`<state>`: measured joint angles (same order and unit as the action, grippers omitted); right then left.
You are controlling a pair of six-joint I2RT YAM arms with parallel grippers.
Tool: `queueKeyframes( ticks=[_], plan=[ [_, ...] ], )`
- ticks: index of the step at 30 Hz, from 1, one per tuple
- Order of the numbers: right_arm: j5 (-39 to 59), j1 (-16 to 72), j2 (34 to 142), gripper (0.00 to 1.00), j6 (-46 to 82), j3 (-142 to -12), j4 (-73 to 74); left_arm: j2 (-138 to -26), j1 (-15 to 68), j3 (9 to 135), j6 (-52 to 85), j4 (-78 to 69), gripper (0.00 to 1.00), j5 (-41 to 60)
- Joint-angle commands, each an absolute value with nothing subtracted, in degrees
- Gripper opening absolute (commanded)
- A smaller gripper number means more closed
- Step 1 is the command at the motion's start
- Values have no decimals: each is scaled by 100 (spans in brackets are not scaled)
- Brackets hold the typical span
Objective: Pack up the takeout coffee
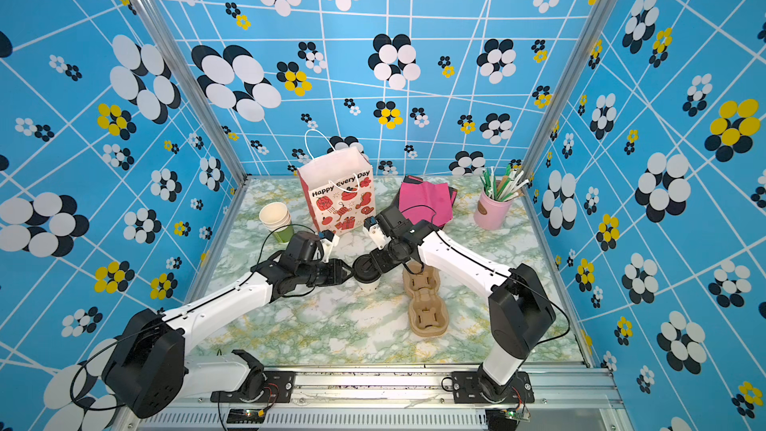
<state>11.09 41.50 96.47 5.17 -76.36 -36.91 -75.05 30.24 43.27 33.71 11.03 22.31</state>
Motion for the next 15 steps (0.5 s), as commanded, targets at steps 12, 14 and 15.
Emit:
queueKeyframes(
  ticks=[12,14,15],
  plan=[
    [989,4281,10104,25,414,-7552,-4650,-7290,3040,5202,2956,1576,56,1857],
    [969,4280,10081,27,416,-7594,-4615,-7287,3042,5183,2990,1523,58,1870],
    [967,4280,10081,27,417,-7623,-4606,-7298,3043,5171,3004,1500,59,1885]
  ],
)
